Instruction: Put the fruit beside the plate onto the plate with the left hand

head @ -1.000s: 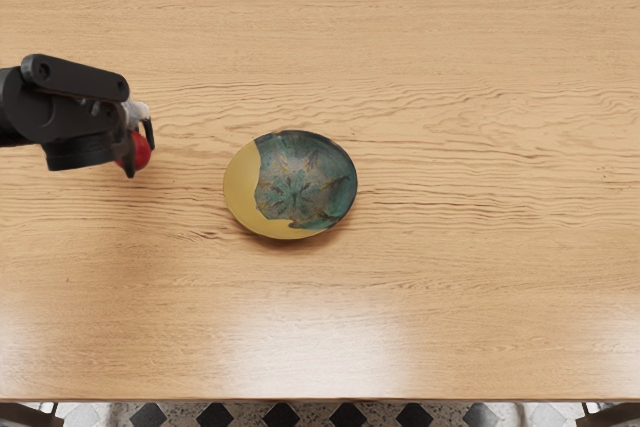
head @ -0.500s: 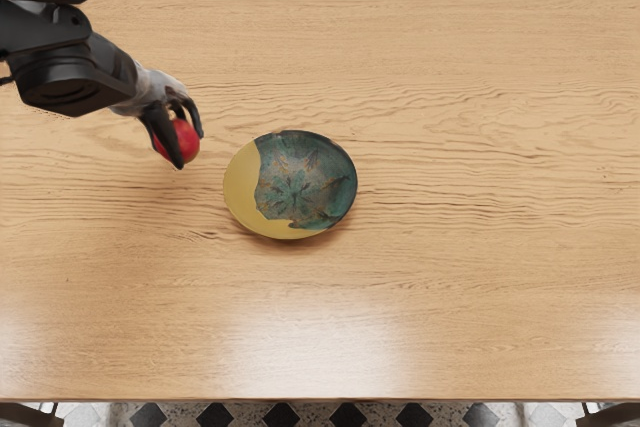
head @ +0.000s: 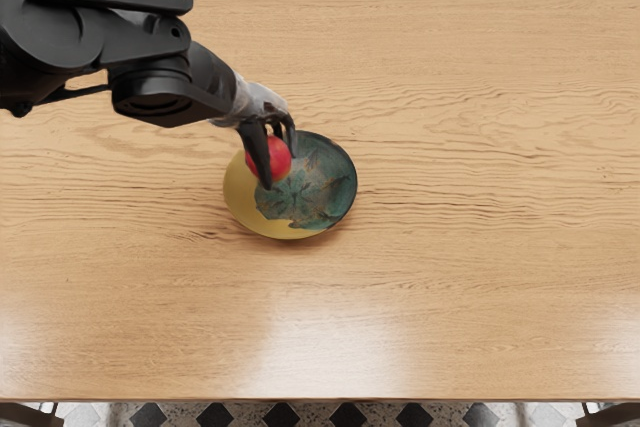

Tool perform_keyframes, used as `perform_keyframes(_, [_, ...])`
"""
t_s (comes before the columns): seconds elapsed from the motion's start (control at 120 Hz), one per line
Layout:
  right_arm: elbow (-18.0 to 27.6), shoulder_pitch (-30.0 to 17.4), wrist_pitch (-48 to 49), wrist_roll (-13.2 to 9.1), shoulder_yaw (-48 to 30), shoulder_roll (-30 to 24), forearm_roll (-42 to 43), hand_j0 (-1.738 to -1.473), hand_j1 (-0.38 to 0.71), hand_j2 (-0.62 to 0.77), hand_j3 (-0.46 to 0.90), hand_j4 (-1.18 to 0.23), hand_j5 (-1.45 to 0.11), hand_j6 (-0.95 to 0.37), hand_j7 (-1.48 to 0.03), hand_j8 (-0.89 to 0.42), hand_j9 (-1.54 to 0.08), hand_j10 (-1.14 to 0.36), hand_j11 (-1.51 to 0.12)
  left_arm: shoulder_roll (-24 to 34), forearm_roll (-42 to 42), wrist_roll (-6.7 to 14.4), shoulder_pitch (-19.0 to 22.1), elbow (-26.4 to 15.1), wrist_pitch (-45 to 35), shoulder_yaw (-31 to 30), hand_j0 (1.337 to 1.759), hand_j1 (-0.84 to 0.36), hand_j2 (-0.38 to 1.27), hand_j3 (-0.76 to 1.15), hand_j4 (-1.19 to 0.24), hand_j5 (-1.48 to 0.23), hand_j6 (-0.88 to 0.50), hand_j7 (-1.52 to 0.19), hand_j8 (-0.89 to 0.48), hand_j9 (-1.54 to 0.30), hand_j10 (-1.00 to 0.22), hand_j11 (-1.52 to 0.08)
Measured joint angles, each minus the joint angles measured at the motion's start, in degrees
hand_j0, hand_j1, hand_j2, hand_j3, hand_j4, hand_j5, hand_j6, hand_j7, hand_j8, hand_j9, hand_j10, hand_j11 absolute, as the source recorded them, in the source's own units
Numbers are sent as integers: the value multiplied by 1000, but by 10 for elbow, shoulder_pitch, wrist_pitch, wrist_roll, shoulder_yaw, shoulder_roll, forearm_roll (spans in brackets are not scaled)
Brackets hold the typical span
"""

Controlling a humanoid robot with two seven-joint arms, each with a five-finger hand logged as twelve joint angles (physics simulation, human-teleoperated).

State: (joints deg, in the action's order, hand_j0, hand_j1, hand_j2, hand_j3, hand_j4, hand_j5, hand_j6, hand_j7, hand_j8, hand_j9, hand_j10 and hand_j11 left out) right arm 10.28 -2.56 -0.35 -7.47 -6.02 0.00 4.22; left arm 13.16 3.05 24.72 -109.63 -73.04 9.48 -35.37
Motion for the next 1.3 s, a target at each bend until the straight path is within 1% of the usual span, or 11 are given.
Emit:
perform_keyframes(0.267, [0, 0, 0, 0, 0, 0, 0, -1658, -318, -5, 0, -26, -34, -26, -34, -26, -34, -26, -34, -17, 2, 1, 9, 2, -2, 7, 1635, -375, 332, 0, -442, -1243, -191, -1235, -216, -1221, -547, -1207])
perform_keyframes(0.392, [0, 0, 0, 0, 0, 0, 0, -1658, -318, -5, 0, -26, -34, -26, -34, -26, -34, -26, -34, -17, 3, 1, 9, 3, -5, 11, 1642, -341, 250, 0, -522, -1044, -272, -1037, -286, -1026, -621, -1018])
perform_keyframes(0.475, [0, 0, 0, 0, 0, 0, 0, -1658, -318, -5, 0, -26, -34, -26, -33, -26, -34, -26, -33, -17, 4, 1, 9, 4, -7, 12, 1647, -280, 190, 0, -493, -877, -354, -873, -347, -866, -685, -866])
perform_keyframes(0.633, [0, 0, 0, 0, 0, 0, 0, -1658, -318, -5, 0, -26, -33, -26, -33, -26, -33, -26, -33, -17, 4, 1, 11, 6, -8, 13, 1653, -128, 119, 0, -383, -607, -319, -605, -316, -601, -475, -601])
perform_keyframes(0.733, [0, 0, 0, 0, 0, 0, 0, -1658, -318, -5, 0, -26, -34, -26, -34, -26, -34, -26, -34, -16, 2, 1, 13, 7, -7, 17, 1655, -61, 93, 0, -333, -499, -294, -498, -292, -496, -389, -496])
perform_keyframes(0.783, [0, 0, 0, 0, 0, 0, 0, -1658, -318, -5, 0, -26, -34, -26, -34, -26, -34, -26, -34, 1, 1, 1, 17, 6, -6, 22, 1656, -37, 84, 0, -316, -462, -285, -461, -283, -460, -359, -460])
perform_keyframes(1.025, [0, 0, 0, 0, 0, 0, 0, -1658, -318, -5, 0, -26, -34, -26, -33, -26, -34, -26, -33, 146, -2, -1, 92, -14, 56, 129, 1657, 21, 61, 0, -272, -369, -263, -369, -262, -368, -285, -368])
perform_keyframes(1.15, [0, 0, 0, 0, 0, 0, 0, -1658, -318, -5, 0, -26, -33, -26, -33, -26, -33, -26, -33, 236, -18, -1, 158, -27, 137, 203, 1658, 33, 56, 0, -263, -350, -258, -350, -258, -350, -270, -350])
perform_keyframes(1.2, [0, 0, 0, 0, 0, 0, 0, -1658, -318, -5, 0, -26, -34, -26, -34, -26, -34, -26, -34, 261, -33, -1, 196, -29, 176, 234, 1658, 36, 55, 0, -261, -345, -257, -345, -257, -345, -266, -345])
perform_keyframes(1.258, [0, 0, 0, 0, 0, 0, 0, -1658, -318, -5, 0, -26, -34, -26, -34, -26, -34, -26, -34, 272, -45, -2, 268, -30, 210, 284, 1658, 39, 54, 0, -259, -341, -256, -341, -256, -341, -263, -341])
perform_keyframes(1.3, [0, 0, 0, 0, 0, 0, 0, -1658, -318, -5, 0, -26, -34, -26, -34, -26, -34, -26, -34, 296, -50, -2, 297, -30, 225, 321, 1658, 40, 53, 0, -258, -339, -255, -339, -255, -338, -261, -338])
